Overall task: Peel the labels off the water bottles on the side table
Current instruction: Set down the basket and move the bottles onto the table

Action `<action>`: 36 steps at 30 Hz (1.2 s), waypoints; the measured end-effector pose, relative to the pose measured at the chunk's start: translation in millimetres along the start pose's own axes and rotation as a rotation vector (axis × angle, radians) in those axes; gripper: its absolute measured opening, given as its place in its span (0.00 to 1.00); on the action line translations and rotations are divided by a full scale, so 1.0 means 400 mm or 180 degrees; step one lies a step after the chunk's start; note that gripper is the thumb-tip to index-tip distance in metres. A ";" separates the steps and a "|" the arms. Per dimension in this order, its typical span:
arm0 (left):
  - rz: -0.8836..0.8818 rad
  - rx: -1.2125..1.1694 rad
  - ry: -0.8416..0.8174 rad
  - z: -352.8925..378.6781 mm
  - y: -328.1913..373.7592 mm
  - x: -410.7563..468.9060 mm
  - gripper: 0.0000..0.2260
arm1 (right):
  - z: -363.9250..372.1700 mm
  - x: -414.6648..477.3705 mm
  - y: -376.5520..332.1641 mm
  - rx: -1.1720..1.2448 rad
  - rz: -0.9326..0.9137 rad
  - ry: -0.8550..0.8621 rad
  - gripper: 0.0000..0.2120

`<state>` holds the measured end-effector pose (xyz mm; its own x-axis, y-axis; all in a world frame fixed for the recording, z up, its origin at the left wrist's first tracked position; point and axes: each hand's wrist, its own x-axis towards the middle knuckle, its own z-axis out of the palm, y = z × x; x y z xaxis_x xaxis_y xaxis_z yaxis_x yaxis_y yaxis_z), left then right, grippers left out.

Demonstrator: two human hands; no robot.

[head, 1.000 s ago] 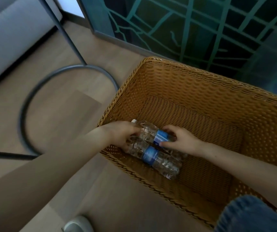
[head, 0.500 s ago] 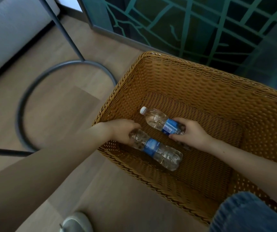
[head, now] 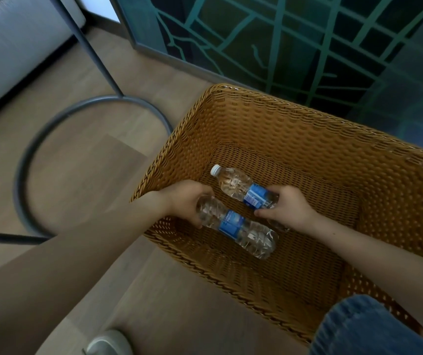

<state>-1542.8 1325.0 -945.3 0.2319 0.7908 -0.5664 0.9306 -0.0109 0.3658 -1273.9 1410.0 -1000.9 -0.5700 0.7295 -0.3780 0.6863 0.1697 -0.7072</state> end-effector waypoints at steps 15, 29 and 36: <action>0.0397 -0.0680 0.0532 -0.094 0.105 -0.025 0.31 | -0.078 -0.059 -0.026 0.0983 -0.0007 0.0651 0.20; 0.0765 -0.0564 0.0867 -0.163 0.159 -0.070 0.26 | -0.140 -0.132 -0.112 0.1017 -0.0226 0.1097 0.21; 0.0896 -0.0467 0.1122 -0.293 0.206 -0.145 0.24 | -0.224 -0.148 -0.195 0.1112 -0.0402 0.1312 0.24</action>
<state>-1512.7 1349.8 -795.6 0.3354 0.9294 -0.1543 0.7896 -0.1879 0.5841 -1253.4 1412.9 -870.0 -0.3659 0.9286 -0.0618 0.3935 0.0942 -0.9145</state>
